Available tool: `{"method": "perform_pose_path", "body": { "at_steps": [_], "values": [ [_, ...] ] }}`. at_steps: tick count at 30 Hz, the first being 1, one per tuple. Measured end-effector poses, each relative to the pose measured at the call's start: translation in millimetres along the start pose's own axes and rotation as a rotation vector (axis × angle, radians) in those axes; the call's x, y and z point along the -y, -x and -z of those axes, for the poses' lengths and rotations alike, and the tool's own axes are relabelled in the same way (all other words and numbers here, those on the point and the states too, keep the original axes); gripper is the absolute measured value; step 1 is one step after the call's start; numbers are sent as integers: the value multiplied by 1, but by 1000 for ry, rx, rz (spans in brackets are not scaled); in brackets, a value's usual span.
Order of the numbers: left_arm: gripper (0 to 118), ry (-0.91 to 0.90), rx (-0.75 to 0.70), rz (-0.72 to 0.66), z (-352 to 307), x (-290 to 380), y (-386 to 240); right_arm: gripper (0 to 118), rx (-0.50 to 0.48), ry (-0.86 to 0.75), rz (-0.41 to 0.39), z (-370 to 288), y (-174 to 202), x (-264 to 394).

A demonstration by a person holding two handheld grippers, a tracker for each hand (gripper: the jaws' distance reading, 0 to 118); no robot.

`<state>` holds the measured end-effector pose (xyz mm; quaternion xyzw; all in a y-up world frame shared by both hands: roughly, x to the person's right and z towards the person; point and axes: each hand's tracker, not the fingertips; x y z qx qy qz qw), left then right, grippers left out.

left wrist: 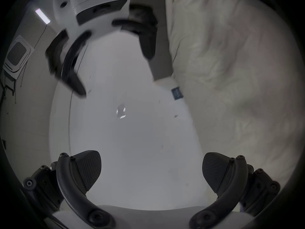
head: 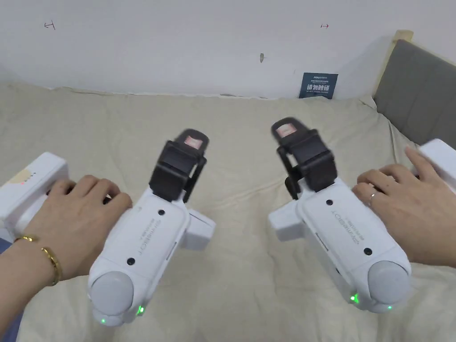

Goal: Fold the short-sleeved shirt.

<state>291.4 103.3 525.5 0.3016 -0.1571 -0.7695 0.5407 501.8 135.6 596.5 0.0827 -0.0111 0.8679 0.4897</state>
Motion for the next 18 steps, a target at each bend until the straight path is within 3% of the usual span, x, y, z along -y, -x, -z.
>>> {"method": "perform_pose_path", "body": {
  "at_steps": [3, 4, 5, 6, 9, 10, 12, 14, 15, 18],
  "values": [
    [118, -7, 54, -202, -10, -10, -2, 118, -58, -42, -73, -6, 2, -6],
    [118, -3, 74, -247, -12, -12, 0, 118, -49, -39, -48, -8, 1, -2],
    [118, 6, 100, -314, -15, -6, 5, 118, -57, -37, 28, -8, -3, -1],
    [118, 17, 114, -413, -16, -3, 13, 118, -80, -3, 145, -5, -10, 0],
    [118, 89, 63, -923, -10, 23, 48, 118, -239, 167, 768, 8, -41, 18],
    [118, 145, 19, -1119, -6, 38, 57, 118, -273, 229, 1009, 13, -49, 29],
    [118, 259, -81, -1426, -3, 61, 65, 118, -317, 266, 1365, 15, -52, 50],
    [118, 332, -200, -1709, -4, 80, 65, 118, -297, 325, 1638, 13, -47, 62],
    [118, 360, -226, -1800, -6, 85, 62, 118, -283, 335, 1730, 11, -44, 65],
    [118, 494, -299, -1927, -12, 82, 51, 118, -181, 379, 1981, 1, -30, 66]
  ]
}}
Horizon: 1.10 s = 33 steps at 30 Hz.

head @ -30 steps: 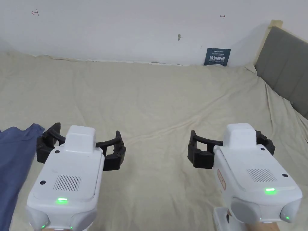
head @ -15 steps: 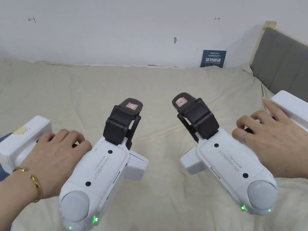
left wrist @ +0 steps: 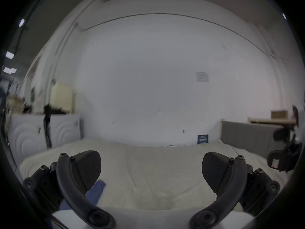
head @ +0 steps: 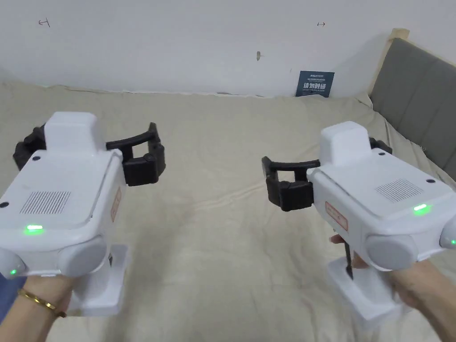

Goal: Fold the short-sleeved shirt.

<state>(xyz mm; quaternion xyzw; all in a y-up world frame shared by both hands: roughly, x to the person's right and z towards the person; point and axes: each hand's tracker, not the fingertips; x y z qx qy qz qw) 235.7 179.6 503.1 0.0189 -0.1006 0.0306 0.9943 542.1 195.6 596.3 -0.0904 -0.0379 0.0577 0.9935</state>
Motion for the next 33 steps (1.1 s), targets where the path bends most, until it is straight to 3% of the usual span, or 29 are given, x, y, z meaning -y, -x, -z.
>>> {"method": "perform_pose_path", "body": {
  "at_steps": [3, 5, 10, 33],
  "values": [
    [118, 16, -29, -27, -9, 20, -2, 118, 90, -8, 183, -3, -1, 22],
    [118, 39, -45, 10, -14, 31, -3, 118, 152, 19, 217, -3, 0, 37],
    [118, 63, -34, 110, -20, 49, -8, 118, 212, 36, 143, -8, 11, 63],
    [116, 89, 31, 146, -25, 58, -21, 118, 197, 44, 139, -15, 16, 65]
  ]
}}
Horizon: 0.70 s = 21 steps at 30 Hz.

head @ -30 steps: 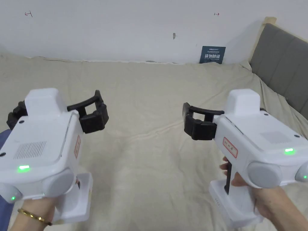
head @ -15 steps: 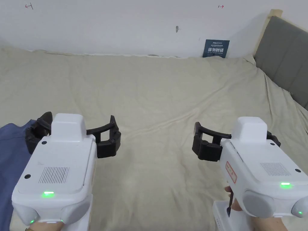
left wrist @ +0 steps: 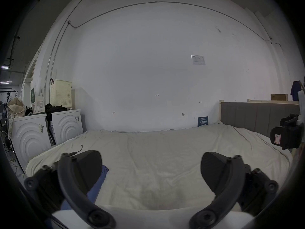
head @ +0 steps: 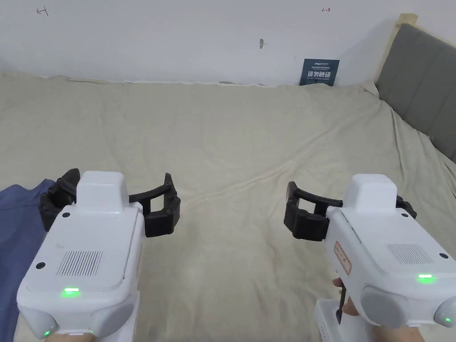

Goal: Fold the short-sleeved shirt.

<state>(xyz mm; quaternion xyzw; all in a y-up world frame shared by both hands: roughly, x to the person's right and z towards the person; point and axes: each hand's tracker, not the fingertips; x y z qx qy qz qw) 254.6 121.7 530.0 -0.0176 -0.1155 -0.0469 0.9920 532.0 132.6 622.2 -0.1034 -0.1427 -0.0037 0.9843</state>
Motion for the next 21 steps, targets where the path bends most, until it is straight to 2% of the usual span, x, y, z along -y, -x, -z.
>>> {"method": "perform_pose_path", "body": {
  "at_steps": [1, 2, 3, 4, 5, 6, 7, 8, 21],
  "values": [
    [107, -3, -1, 1, -2, -1, -1, 113, 7, 0, 2, 0, -1, -1],
    [83, -6, -2, 3, -3, -1, -1, 93, 13, 2, 3, -2, 0, -3],
    [58, -5, -7, 9, -3, -3, -2, 72, 20, 1, 3, -3, 0, -5],
    [30, -1, -14, 15, -3, -4, -3, 45, 29, -3, 7, -4, 0, -7],
    [11, 3, -24, 19, -2, -6, -4, 17, 31, -10, 13, -4, -1, -8],
    [10, 1, -23, 16, -2, -6, -3, 9, 34, -13, 20, -4, -1, -10],
    [8, -7, -27, 8, -3, -7, -3, 7, 39, -11, 33, -4, -1, -12],
    [0, -6, -18, -1, -4, -9, -2, 1, 40, -11, 38, -5, -1, -13],
    [0, 20, 20, 7, -5, -9, -4, 1, -1, -17, 4, -12, 2, -17]
  ]
}}
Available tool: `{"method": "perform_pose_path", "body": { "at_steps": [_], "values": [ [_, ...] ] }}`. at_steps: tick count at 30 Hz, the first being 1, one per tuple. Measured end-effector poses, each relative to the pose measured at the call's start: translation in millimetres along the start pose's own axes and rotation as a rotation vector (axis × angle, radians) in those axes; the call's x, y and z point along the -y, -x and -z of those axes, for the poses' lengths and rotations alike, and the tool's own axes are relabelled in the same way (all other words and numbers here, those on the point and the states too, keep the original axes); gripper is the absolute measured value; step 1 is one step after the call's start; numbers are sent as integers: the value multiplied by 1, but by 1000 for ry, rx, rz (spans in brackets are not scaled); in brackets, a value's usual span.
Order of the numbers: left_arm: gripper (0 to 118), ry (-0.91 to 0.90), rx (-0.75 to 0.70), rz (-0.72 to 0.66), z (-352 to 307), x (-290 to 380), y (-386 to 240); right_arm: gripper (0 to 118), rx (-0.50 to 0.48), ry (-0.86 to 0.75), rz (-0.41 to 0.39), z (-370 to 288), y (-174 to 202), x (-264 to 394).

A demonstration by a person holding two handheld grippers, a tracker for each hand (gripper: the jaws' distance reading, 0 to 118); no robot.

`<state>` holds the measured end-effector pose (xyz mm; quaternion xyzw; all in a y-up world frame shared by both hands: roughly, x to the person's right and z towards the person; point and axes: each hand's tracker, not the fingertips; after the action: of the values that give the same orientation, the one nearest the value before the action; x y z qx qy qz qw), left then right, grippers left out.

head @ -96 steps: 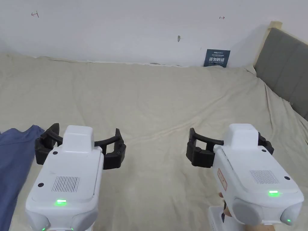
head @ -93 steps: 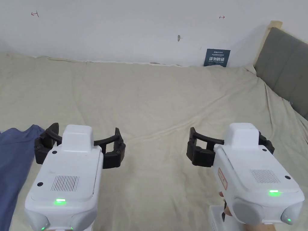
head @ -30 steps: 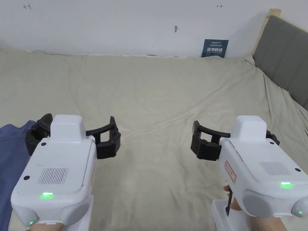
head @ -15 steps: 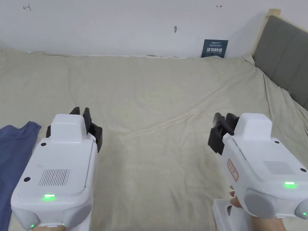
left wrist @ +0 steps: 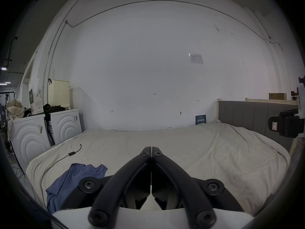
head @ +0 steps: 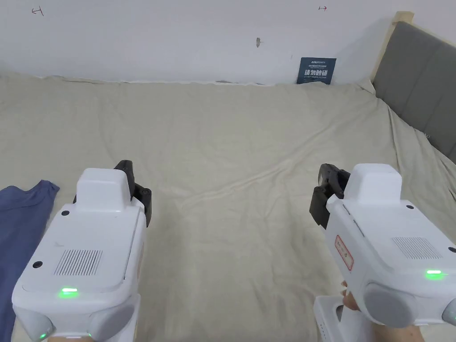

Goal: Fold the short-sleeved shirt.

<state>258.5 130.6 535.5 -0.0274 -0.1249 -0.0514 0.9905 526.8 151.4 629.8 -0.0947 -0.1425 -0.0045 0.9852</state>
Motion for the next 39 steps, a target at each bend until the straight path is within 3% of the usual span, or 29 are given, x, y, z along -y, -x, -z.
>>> {"method": "perform_pose_path", "body": {
  "at_steps": [14, 18, 34, 39],
  "values": [
    [0, -10, 3, -4, -1, -1, 0, 1, -9, 23, 22, 1, 0, 0],
    [0, -12, -36, -17, -5, -2, 12, 1, -43, 7, -25, 5, 13, -7],
    [0, -9, -488, -19, -89, -2, 141, 1, -496, -21, -97, 26, 153, -20],
    [0, 6, -582, -41, -116, 4, 162, 1, -583, -14, -124, 23, 185, -18]
  ]
}}
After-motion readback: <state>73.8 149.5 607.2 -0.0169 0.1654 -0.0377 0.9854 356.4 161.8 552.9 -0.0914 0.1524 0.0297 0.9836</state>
